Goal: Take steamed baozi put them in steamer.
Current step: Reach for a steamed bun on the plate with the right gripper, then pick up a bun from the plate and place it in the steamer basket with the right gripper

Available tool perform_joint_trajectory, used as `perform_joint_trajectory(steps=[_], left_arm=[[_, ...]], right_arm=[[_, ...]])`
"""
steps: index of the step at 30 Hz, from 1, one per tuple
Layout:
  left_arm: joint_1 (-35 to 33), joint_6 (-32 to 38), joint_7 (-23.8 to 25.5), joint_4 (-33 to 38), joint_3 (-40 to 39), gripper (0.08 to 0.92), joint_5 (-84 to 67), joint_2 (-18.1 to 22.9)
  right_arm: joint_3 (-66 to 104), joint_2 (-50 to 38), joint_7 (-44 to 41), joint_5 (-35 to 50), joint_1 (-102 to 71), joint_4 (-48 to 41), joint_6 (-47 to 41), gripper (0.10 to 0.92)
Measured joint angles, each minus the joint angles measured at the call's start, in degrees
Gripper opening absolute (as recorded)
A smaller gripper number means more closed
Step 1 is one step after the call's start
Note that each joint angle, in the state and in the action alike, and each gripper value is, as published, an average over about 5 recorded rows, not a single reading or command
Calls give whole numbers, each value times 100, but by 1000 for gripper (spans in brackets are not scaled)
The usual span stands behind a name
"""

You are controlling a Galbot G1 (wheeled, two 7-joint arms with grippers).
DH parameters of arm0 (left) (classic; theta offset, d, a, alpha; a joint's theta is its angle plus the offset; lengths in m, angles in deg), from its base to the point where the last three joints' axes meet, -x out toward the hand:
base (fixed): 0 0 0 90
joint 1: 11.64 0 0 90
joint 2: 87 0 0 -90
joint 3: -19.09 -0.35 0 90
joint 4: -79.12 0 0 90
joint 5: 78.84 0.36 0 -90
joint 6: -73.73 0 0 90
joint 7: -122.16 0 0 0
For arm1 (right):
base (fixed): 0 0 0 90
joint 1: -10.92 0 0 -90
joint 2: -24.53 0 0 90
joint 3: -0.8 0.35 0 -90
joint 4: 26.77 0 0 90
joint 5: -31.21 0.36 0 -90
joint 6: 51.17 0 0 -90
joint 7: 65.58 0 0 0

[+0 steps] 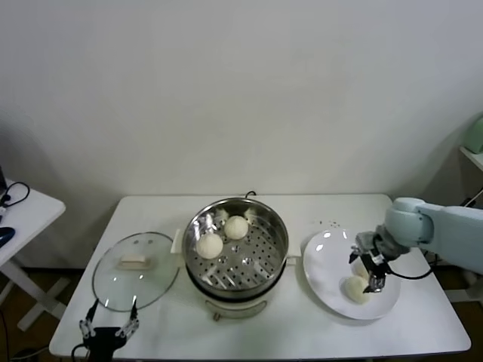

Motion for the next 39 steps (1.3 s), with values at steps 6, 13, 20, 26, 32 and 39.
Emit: perform_joint_trajectory(steps=[6, 13, 20, 26, 32, 39], left_arm=[[8, 0, -29, -37, 9, 823, 42, 19], [21, -4, -28, -48, 2, 823, 83, 23], [18, -16, -25, -37, 17, 823, 102, 17], [4, -13, -24, -20, -7, 823, 125, 20], [4, -10, -25, -2, -55, 823, 151, 35], [-1, -11, -27, 28, -124, 823, 203, 44]], right_arm=[[475, -171, 121, -301, -689, -108, -87, 823], [1079, -197, 277, -538, -1464, -248, -169, 823], [1652, -183, 400, -668, -2029, -333, -213, 821], [1894, -278, 428, -709, -2230, -272, -199, 757], [1946, -431, 419, -680, -2230, -116, -168, 667], [1789, -661, 329, -582, -1863, 156, -119, 615]])
